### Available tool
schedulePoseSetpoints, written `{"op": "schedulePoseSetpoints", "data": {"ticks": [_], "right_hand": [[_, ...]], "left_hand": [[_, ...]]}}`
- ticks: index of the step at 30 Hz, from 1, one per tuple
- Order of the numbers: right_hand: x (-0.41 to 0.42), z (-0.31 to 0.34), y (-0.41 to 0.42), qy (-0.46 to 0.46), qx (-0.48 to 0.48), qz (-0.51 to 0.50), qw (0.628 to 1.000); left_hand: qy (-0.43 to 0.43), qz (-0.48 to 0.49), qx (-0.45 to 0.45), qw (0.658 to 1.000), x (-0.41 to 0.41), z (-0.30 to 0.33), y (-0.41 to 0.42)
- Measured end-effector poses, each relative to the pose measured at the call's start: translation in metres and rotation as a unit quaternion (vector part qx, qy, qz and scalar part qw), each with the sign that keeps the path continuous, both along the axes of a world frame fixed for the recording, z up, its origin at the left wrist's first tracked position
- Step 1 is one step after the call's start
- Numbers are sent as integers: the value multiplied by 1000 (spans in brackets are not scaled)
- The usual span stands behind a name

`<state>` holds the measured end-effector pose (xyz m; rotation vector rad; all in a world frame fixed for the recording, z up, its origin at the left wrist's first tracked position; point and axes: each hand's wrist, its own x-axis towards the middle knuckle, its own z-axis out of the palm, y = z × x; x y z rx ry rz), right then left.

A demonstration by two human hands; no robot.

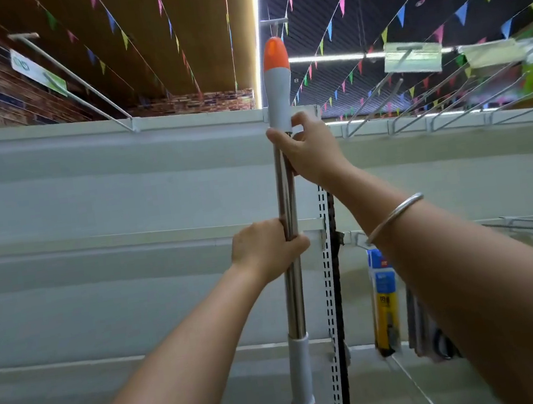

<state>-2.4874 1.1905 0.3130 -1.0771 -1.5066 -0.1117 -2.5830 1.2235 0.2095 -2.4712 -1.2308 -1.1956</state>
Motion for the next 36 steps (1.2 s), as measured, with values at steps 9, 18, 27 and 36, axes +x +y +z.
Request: {"op": "schedulePoseSetpoints", "data": {"ticks": [9,18,27,36], "right_hand": [[-1,7,-5,-12,-15,-16,1000],[-6,12,5,-21,-22,-10,999],[-5,14,15,-21,25,-10,999],[0,9,19,-23,-9,-26,999]], "left_hand": [[0,11,-12,1000,0,3,-7],[-4,18,-24,1000,-2,7,2],[-34,-9,11,999,-2,9,12],[-20,3,-8,1000,4,3,21]]}}
